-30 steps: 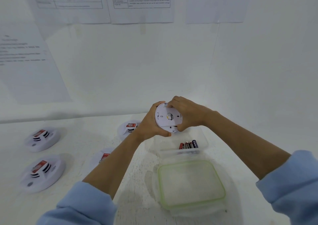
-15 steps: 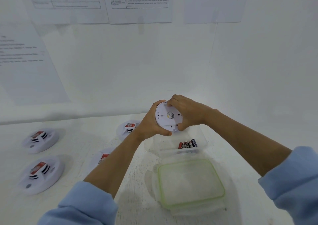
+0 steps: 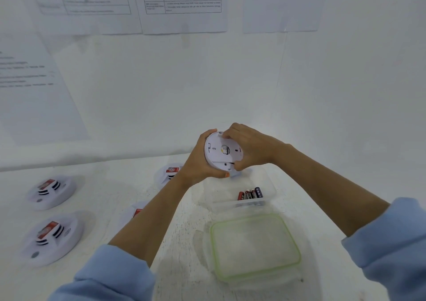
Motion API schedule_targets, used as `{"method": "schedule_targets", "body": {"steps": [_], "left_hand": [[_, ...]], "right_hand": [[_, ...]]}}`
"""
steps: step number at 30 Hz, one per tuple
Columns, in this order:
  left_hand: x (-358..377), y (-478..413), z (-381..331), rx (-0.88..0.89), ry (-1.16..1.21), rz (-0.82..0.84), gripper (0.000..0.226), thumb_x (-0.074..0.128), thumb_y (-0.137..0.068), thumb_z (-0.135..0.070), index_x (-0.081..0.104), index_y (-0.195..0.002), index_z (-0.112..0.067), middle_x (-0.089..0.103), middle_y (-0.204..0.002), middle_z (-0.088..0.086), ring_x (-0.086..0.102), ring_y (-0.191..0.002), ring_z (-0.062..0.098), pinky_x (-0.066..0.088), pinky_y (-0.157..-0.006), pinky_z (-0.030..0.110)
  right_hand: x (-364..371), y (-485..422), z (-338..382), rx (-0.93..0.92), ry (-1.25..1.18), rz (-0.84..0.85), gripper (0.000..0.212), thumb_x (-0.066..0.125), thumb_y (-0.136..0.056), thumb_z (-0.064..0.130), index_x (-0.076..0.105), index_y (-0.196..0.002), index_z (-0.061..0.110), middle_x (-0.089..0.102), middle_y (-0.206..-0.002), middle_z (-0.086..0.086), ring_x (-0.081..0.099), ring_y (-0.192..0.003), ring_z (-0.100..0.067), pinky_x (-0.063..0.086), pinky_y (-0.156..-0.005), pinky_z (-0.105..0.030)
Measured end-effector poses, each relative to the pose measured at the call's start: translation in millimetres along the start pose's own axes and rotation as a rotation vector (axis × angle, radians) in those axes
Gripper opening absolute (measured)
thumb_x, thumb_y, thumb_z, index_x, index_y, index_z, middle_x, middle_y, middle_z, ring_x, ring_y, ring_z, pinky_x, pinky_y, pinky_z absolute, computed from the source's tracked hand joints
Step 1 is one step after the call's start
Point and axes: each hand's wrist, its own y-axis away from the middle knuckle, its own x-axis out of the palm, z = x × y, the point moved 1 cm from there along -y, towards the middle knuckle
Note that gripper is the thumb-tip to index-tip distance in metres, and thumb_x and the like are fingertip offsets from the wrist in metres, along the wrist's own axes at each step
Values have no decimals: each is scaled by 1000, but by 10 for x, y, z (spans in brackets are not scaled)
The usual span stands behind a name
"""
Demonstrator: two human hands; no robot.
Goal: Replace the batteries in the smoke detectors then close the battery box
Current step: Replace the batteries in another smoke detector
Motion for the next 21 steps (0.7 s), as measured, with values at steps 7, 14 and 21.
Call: {"method": "schedule_targets", "body": {"steps": [7,14,21], "left_hand": [[-23,20,0,-9,-1,-8,97,79,-48,4,32,-130,-21,45,-125,-10,50,-109,-5,50,-88,21],[-39,19,12,-17,-12,26,99,78,-49,6,31,-133,-19,45,-126,-7,51,-108,-6,49,-87,19],[-17,5,34,-31,-19,36,102,79,-49,6,29,-135,-18,44,-129,-2,51,-108,-6,50,-84,18]], "right_hand": [[-16,-25,47,21,-88,7,72,79,-67,26,45,-128,7,48,-116,-7,46,-104,-18,41,-88,-26],[-24,-52,94,12,-21,6,64,81,-62,25,50,-114,3,52,-107,-10,47,-94,-21,41,-79,-26],[28,-27,61,-3,16,-24,65,81,-60,25,50,-113,1,52,-104,-12,44,-87,-19,34,-72,-20]]}}
